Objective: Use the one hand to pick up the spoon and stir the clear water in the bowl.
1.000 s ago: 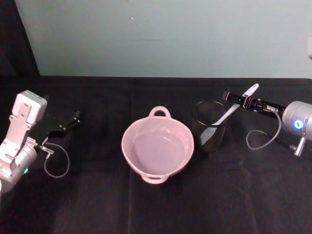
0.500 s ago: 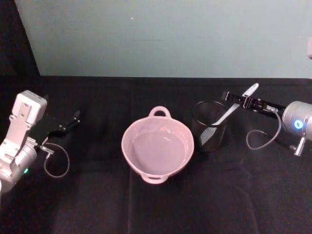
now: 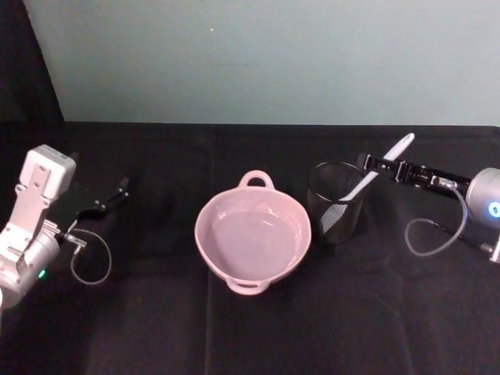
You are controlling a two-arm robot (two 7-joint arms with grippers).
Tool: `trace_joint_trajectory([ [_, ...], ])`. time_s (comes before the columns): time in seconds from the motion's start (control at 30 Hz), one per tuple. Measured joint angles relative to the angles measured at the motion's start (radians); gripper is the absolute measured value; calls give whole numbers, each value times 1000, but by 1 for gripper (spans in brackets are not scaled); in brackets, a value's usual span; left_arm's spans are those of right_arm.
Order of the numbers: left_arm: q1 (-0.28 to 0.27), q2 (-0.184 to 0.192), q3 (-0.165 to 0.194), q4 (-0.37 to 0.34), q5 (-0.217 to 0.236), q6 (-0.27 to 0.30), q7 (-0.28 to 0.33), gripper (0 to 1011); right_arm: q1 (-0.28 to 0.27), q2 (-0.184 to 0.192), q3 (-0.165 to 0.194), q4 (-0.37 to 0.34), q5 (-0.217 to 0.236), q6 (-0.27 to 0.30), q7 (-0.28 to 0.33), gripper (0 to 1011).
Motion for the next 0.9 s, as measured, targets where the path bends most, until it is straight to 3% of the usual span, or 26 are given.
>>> trace_joint_trajectory([
  [0.5,0,0,0,0,0,0,0,1011,-99,57,16,-170,24,48,-46,1002],
  [0.77,0,0,0,0,0,0,0,1011,-153,81,33,-234,-13,49,-73,1002],
  [0.9,0,0,0,0,0,0,0,1011,-187,92,35,-257,-57,31,-89,1002],
])
